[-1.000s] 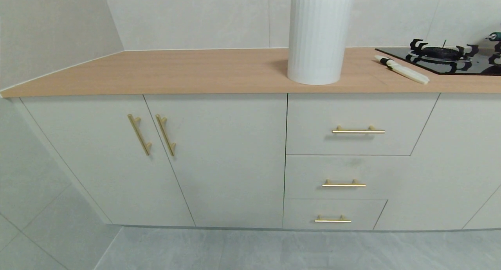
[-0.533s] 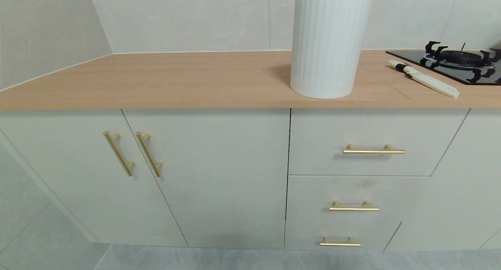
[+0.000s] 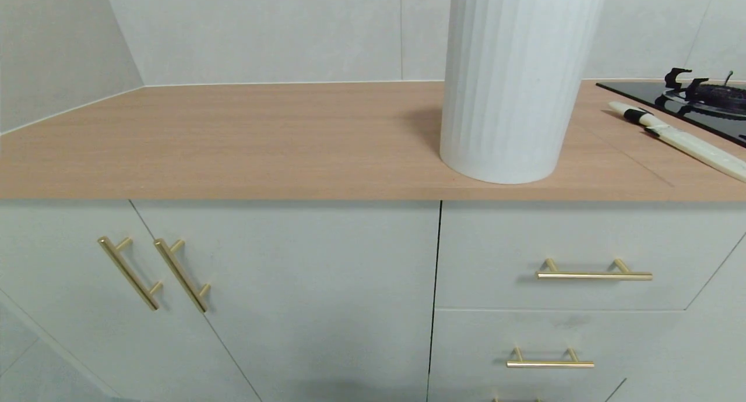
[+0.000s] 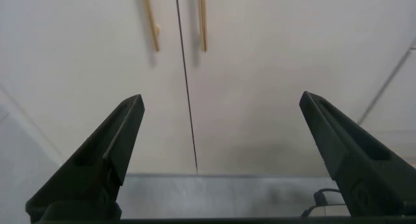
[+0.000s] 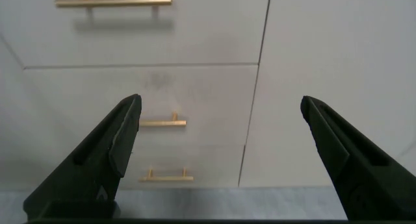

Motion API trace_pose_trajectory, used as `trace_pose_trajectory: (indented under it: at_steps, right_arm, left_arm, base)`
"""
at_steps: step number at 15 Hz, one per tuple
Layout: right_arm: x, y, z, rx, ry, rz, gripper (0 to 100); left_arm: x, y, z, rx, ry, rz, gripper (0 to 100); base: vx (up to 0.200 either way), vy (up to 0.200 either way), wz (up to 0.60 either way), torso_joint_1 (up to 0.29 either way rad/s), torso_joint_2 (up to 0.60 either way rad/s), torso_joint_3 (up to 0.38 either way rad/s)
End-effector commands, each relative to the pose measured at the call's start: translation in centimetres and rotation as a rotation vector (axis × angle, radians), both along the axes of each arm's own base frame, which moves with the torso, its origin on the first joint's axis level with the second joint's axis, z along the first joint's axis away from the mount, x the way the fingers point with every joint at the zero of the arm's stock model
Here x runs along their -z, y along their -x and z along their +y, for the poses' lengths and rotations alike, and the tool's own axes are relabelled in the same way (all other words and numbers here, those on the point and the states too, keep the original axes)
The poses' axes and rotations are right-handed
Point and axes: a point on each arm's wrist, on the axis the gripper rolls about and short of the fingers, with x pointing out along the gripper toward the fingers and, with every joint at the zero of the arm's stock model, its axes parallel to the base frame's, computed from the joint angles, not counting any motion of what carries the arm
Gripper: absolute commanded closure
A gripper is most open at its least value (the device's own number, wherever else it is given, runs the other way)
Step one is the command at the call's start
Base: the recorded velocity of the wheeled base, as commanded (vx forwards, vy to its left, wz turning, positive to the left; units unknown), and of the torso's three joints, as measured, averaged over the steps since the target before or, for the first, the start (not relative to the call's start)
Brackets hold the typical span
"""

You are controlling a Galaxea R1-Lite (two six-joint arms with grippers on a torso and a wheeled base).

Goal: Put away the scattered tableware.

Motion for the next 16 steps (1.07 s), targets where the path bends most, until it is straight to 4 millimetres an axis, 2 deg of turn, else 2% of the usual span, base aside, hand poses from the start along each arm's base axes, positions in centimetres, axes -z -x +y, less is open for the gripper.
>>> trace_pose_trajectory:
  at_steps: [1,4,6,16]
  right_arm:
    - [-0.01,-0.01,0.0,-0.001,0.0,0.002,0]
    - [-0.01,-0.01,0.0,0.002,0.0,0.002,0]
    - [-0.01,-0.01,0.0,0.002,0.0,0.002,0]
    - [-0.01,-0.01,0.0,0.001,0.0,0.002,0]
  left_arm:
    - [0.0,0.0,0.0,-0.001,0.0,0.0,0]
    - [0.0,0.0,0.0,-0.001,0.0,0.0,0]
    - [0.0,0.0,0.0,-0.001,0.0,0.0,0]
    - [0.0,0.0,0.0,-0.001,-0.001,0.0,0]
  base:
    - [0.0,0.0,0.0,0.0,0.0,0.0]
    - [0.0,0.0,0.0,0.0,0.0,0.0]
    - [0.0,0.0,-0.6,0.01,0.0,0.0]
    - [0.0,0.0,0.0,0.0,0.0,0.0]
